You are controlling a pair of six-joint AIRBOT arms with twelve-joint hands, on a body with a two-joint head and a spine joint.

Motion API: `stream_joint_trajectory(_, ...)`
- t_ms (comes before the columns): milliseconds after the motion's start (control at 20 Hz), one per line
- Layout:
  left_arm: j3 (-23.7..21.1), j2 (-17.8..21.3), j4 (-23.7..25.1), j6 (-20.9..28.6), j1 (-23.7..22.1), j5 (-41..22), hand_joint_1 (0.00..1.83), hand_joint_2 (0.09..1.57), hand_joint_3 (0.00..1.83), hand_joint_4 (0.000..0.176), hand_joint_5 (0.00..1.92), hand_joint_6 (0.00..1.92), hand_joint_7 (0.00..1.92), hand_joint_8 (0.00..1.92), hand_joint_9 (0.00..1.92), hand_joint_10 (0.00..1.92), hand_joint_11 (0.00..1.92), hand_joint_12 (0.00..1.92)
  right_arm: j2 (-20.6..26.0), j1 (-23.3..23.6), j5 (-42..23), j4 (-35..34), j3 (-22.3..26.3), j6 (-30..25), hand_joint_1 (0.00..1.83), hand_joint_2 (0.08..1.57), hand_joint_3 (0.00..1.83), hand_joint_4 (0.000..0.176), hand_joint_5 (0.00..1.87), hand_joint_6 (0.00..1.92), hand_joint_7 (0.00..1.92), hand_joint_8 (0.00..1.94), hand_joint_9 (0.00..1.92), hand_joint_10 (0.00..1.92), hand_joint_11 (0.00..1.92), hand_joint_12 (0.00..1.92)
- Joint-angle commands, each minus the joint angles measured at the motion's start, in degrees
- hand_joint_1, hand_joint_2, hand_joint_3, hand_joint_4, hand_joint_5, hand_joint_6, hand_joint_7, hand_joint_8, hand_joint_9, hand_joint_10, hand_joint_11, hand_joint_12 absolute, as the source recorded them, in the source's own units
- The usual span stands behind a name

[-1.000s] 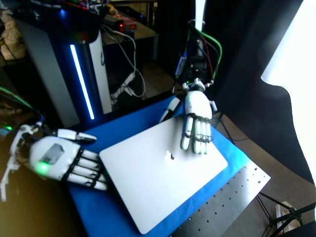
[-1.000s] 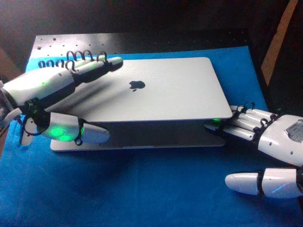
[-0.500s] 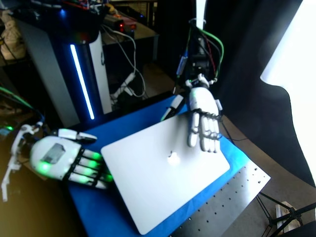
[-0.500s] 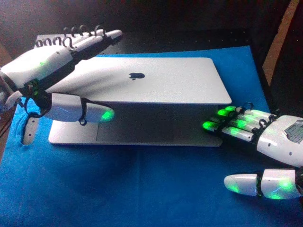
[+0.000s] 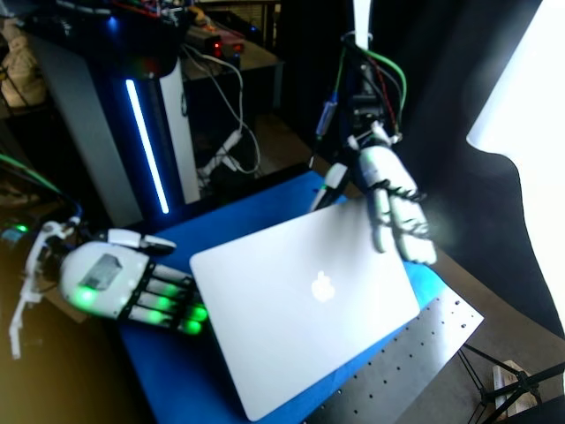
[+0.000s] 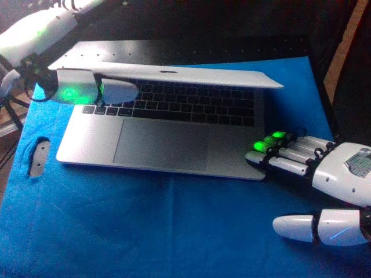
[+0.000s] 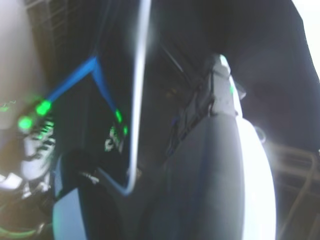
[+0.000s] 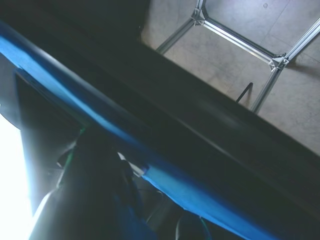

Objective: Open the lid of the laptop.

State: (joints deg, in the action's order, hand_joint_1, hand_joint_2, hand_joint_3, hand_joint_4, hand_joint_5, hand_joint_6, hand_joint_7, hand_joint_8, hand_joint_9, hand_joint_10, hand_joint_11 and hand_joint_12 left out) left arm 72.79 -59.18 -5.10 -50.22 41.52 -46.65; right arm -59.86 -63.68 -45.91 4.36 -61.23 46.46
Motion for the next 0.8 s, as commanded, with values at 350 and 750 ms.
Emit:
stream_joint_trajectory(350,-1.2,-1.0,-1.2,0.6,1.9,-7.9,0.64,0.98,0.0,0.176,0.0,0.0,0.0,0.0,0.0,0.0,0.0,0.0,0.1,0.6,-3.2,0.8,-0.3,-0.4,0.0,1.23,0.0,0.0,0.0,0.0,0.0,0.0,0.0,0.0,0.0,0.0)
stream_joint_trajectory(750,-1.3,-1.8,-1.5,0.7,3.4,-7.7,0.67,0.99,0.0,0.176,0.0,0.0,0.0,0.0,0.0,0.0,0.0,0.0,1.2,1.2,-3.7,0.7,-1.0,-0.4,0.0,1.27,0.01,0.0,0.0,0.0,0.0,0.0,0.0,0.0,0.0,0.0)
